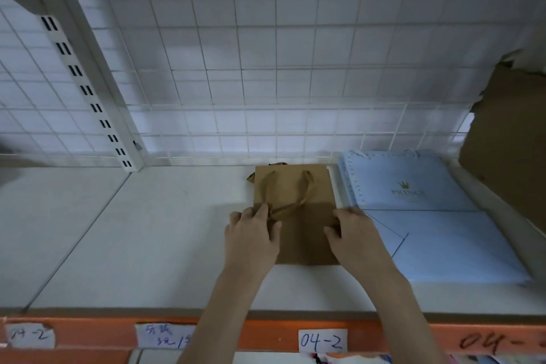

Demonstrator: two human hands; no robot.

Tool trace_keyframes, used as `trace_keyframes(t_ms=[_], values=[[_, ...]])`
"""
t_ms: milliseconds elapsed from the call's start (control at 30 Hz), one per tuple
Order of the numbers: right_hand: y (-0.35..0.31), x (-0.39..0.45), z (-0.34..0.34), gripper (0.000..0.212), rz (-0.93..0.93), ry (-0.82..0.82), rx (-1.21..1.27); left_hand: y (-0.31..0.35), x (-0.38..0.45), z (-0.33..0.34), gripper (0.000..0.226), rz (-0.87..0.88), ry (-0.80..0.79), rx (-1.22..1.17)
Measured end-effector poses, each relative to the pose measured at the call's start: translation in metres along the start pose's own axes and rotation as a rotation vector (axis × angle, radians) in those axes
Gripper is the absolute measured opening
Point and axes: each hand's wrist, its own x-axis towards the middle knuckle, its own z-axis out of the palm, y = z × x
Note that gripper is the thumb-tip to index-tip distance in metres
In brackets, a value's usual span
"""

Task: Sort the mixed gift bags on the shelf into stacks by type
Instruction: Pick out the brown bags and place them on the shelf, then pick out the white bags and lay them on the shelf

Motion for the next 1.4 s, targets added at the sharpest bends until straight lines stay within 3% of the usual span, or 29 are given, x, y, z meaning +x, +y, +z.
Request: trace_keyframes(t_ms=[200, 433, 700, 967, 1400], values=[[-0.008, 0.000, 0.003, 0.030, 0.034, 0.051, -0.091, -0.028, 0.002, -0.018, 0.040, 0.031, -0.013, -0.225], [-0.086, -0.011, 0.029, 0.027, -0.097, 0.131, -0.089, -0.116, -0.012, -0.061, 0.038, -0.094, 0.082, -0.233], [-0.238, -0.040, 0.118, 0.036, -0.190, 0.039, 0.005, -0.293, -0.043, -0.126, 0.028, -0.058, 0.161, 0.037], [-0.379, -0.070, 0.191, 0.041, -0.188, -0.011, 0.050, -0.456, -0.073, -0.211, 0.030, -0.147, 0.261, 0.053], [-0.477, -0.047, 0.228, 0.047, -0.258, -0.078, 0.044, -0.546, -0.065, -0.261, 0.035, -0.119, 0.381, 0.021]])
